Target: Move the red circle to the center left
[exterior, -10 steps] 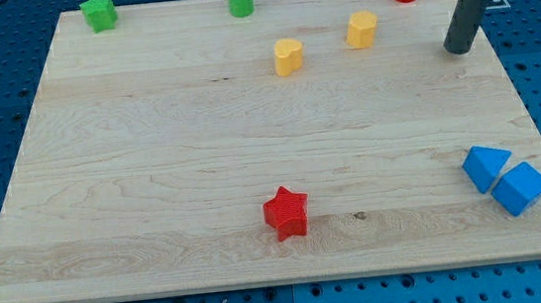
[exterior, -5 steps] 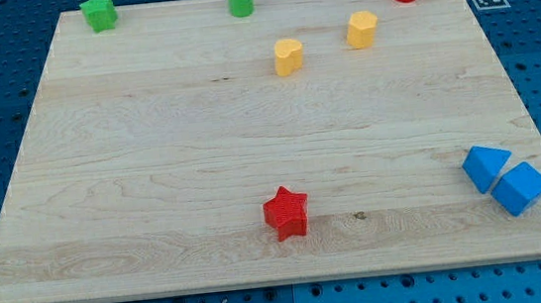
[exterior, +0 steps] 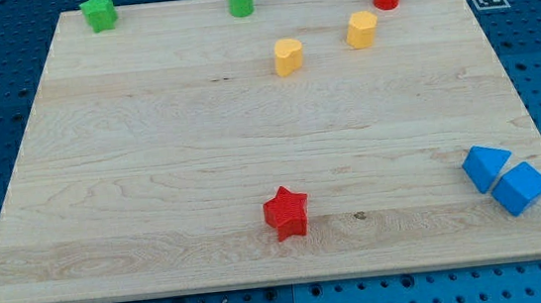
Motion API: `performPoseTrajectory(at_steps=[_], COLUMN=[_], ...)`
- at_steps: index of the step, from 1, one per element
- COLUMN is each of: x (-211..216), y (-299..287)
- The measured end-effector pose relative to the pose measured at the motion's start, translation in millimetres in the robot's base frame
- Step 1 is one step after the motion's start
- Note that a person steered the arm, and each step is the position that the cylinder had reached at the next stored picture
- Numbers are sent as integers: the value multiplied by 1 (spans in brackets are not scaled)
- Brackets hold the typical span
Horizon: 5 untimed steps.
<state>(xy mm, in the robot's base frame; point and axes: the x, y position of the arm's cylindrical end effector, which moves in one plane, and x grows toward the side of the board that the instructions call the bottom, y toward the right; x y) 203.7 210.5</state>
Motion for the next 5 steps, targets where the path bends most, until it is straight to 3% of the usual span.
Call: performPoseTrajectory(at_steps=[5], x=[48], y=[-30])
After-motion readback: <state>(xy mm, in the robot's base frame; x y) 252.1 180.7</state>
